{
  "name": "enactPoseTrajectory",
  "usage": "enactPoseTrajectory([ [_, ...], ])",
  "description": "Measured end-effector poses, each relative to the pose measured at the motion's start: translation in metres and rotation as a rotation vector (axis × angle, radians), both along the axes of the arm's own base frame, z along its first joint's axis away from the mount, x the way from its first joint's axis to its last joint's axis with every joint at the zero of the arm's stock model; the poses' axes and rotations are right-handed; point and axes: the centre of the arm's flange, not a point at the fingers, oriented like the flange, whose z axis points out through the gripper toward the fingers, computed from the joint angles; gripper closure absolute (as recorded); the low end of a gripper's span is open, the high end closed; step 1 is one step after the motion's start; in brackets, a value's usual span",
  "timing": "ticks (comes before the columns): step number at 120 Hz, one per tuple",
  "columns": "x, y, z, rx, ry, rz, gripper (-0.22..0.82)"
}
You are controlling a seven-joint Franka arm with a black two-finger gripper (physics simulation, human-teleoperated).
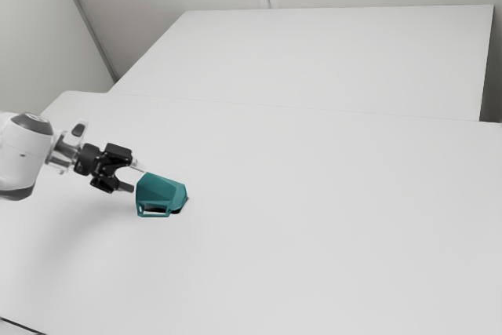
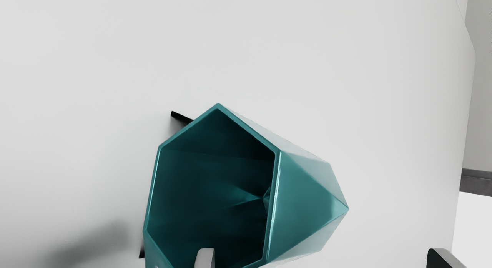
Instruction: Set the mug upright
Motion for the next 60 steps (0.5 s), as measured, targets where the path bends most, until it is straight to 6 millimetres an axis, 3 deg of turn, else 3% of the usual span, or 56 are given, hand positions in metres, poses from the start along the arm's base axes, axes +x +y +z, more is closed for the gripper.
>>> enactPoseTrajectory([
  [21,0.009,-0.019,-0.016,-0.037,0.034,-0.012,0.0],
  [60,0.022,-0.051,-0.021,-0.068,0.044,-0.027,0.0],
])
